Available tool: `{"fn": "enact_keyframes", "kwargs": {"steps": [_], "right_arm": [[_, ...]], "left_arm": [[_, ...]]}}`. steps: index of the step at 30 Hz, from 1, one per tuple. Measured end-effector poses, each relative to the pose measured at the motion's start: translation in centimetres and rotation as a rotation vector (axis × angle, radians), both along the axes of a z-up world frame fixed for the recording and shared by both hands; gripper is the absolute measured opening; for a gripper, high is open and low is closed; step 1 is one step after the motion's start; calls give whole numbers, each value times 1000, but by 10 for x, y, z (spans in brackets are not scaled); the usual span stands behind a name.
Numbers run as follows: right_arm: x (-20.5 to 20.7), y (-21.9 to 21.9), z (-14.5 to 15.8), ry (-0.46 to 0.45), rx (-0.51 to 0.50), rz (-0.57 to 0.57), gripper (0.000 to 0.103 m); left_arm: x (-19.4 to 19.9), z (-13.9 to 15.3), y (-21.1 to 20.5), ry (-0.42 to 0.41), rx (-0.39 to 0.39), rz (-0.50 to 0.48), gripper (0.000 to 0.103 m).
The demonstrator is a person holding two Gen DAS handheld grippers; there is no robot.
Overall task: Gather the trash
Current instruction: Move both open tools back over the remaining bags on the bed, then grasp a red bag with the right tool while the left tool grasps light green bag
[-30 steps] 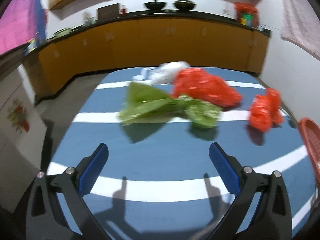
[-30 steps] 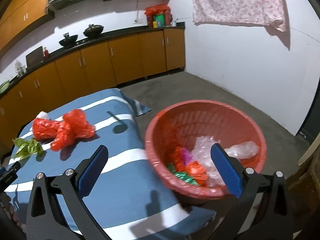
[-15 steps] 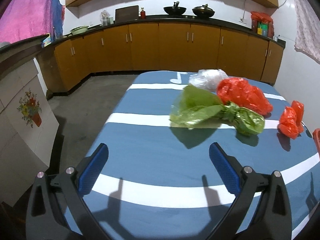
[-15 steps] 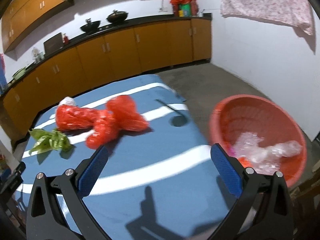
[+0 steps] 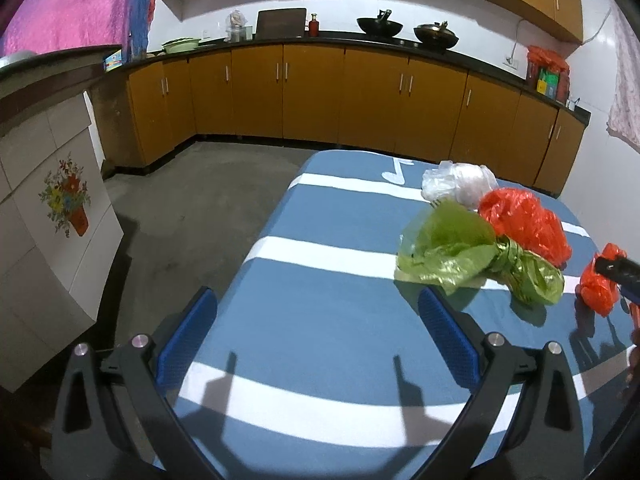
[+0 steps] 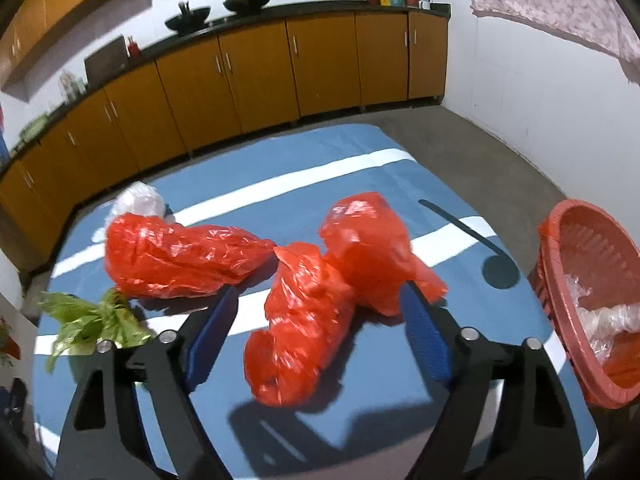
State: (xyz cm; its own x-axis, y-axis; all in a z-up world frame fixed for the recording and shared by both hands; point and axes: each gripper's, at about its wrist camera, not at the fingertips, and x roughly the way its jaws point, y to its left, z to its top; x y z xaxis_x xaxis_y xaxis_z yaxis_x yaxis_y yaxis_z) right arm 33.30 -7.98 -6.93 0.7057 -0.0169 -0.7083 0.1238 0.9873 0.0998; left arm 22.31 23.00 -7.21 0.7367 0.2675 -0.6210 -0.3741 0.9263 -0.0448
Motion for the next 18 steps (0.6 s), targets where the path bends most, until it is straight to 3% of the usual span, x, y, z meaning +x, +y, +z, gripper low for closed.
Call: {"fn": "enact_keyframes", "kwargs": {"steps": [2,6,13,18], "right_arm": [[5,5,-6,20,-31,6,71],[8,6,-15,51,-74,53,41],[-16,-16,-14,42,-60,80,40],[-26,-36,-13,49,-28,55,40]], "left_arm": [[4,1,1,-1,2,-5,99],[15,5,-5,-12,15,-47,99],[59,29,-35,-65,93,-228,99],[113,29,-56,0,122,-414,99]]}}
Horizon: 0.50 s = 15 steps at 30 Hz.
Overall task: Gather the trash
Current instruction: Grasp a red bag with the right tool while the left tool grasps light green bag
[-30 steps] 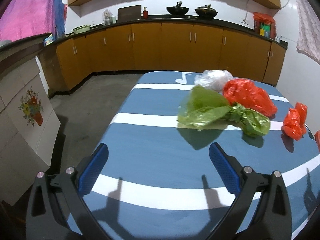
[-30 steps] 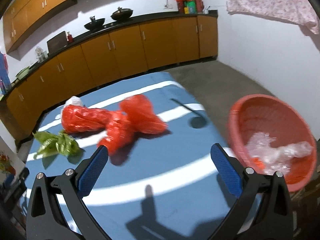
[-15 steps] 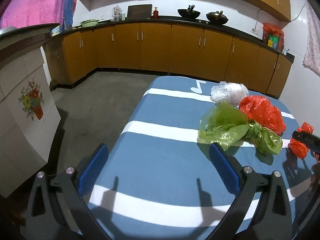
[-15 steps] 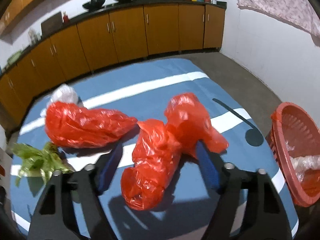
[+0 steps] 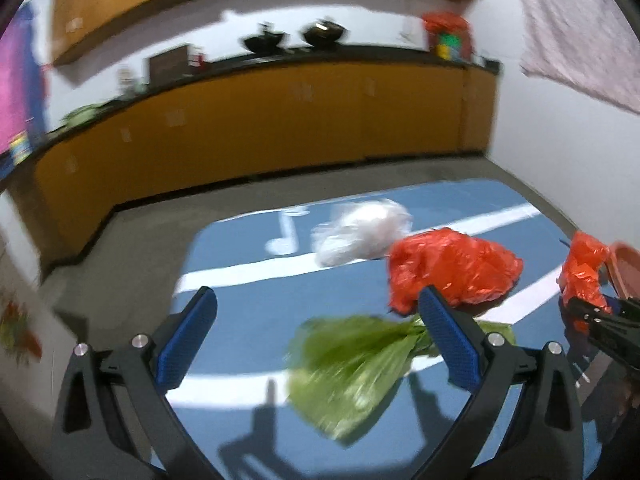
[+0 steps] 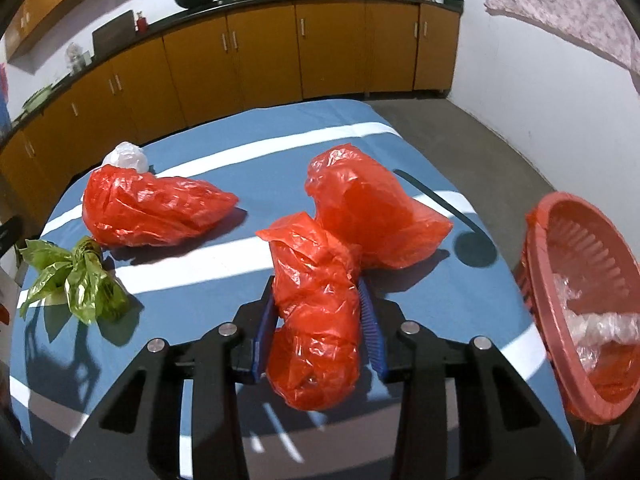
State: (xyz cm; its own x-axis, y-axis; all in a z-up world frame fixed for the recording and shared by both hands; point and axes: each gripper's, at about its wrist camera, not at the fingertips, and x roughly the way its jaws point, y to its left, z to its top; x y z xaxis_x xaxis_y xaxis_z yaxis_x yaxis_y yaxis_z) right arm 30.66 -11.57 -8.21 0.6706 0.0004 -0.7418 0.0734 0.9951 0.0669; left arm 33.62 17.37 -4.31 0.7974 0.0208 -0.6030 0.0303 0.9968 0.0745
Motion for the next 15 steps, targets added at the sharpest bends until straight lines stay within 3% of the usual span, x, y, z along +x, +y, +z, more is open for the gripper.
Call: {"fn": "enact_keyframes", "kwargs": {"steps": [3,7,10,12,15], "right_arm": [[-3,-7,1,0,3,-4,40],[-4,-12,4,-8,5,0,40],[-6,-12,4,-11,13,4,40],[-8,-10,3,-12,11,12,40],[-12,-6,2,-10,9,23,40]], "left_arm": [[25,-17,-8,98,-5,-60,99],[27,-36,-7,163,-59,-109,95],[16,-48,-7,196,-96,-137,84],[10,-52,-10,218,-110,-157,70],[0,-55,-16,234,-138,-181,63]]}}
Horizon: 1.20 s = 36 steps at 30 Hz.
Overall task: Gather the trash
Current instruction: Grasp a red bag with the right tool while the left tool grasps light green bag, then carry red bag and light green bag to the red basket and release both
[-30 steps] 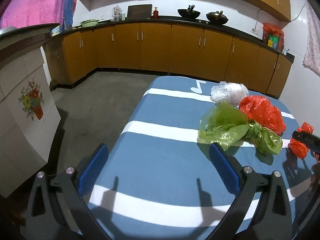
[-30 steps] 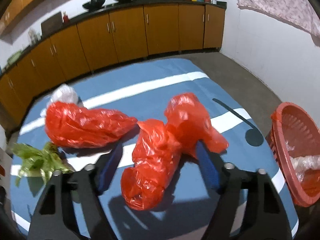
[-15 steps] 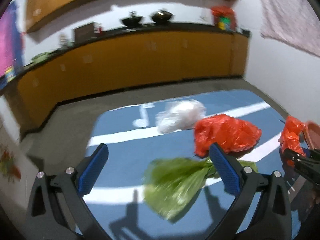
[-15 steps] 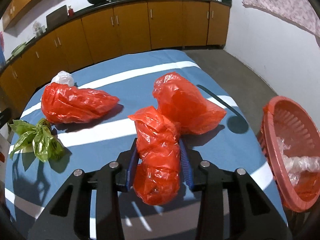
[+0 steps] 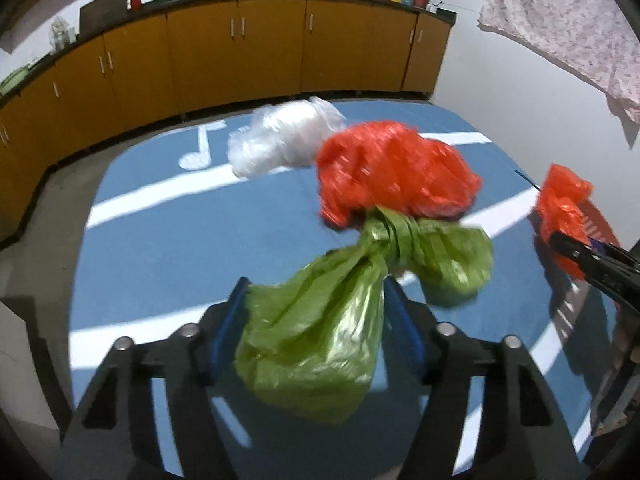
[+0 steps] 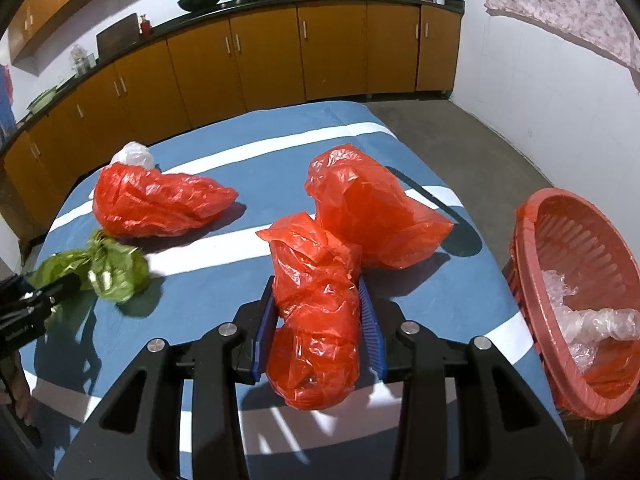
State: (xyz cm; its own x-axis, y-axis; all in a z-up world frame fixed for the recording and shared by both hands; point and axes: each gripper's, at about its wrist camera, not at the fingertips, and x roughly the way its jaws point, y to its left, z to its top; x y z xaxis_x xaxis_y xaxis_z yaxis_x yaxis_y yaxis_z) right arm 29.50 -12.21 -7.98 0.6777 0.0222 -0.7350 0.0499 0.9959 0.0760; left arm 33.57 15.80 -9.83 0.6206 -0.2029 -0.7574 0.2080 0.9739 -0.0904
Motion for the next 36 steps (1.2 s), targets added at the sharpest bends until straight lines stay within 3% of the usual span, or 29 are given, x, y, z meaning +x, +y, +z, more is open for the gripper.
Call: {"fn": "enact_keyframes", "kwargs": {"steps": [3,5,7,13,16,20,23,36], "right_arm": [[-2,-1,1,0,0,0,40],[-2,-1,2,0,-1,-3,40],[-2,-2,2,1,-1,-6,40],[-6,-6,1,5,-3,-16,40],[-7,-8,2,5,-3,-21,40],[-9,-10,4,1,-1,-24,40],[-13,-12,6,-4,1,-22,40],[-49,-27,36,-76,25,-15,40]], "left_arm": [[-16,0,-8,8,-57,-40,63],[-24,1,-16,-7,-41,-55,69],[-25,1,-21,-24,-16,-43,75],[-2,3,-21,-12,-27,35,75],[6,0,-25,11,-17,38,63],[11,-8,-36,46,-2,25,30],[7,-9,-38,46,-9,28,16],[-37,25,-41,-24,-53,60,12]]}}
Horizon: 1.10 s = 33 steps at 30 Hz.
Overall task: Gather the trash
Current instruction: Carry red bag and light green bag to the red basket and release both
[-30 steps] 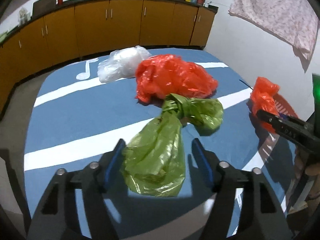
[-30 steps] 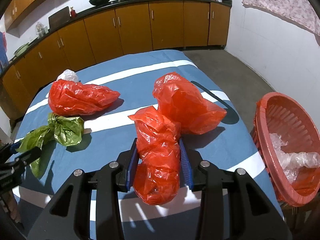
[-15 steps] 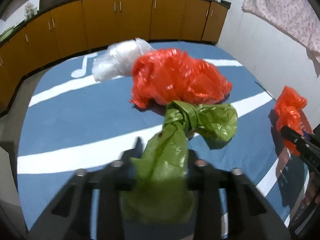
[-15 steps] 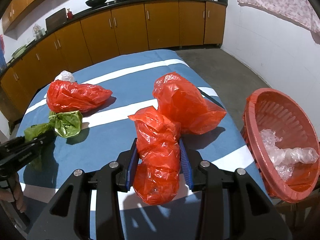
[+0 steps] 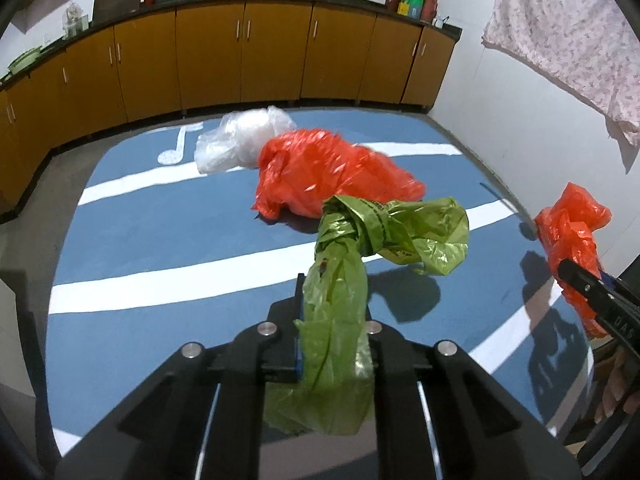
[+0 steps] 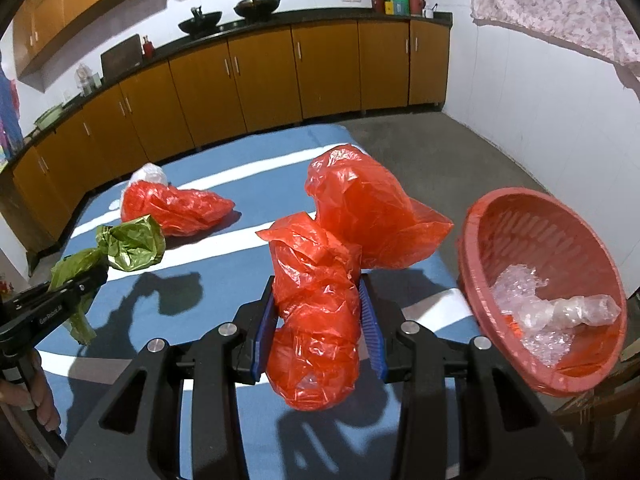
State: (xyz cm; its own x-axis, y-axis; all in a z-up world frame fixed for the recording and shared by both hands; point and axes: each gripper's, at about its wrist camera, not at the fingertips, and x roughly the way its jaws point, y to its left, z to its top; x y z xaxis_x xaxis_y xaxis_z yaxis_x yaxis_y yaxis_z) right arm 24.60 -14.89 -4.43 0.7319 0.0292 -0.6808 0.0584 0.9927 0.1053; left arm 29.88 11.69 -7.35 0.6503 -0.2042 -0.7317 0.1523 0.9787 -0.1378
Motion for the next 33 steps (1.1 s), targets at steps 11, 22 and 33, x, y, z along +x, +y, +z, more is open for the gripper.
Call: {"fn": "enact_keyframes", "kwargs": {"steps": [11,22,33], "right_arm": [[-39,-32,28,-90,-41,-43,40],[-64,-82,34,-122,-64,-146,40],[-73,-129,29,-117,-77,-249,40]], "left_arm": [[-25,36,-51,-76,-10,-31,12],[-34,48,-113,-105,-29,-97,12],[-40,50,-182,-106,-61,-179,12]]}}
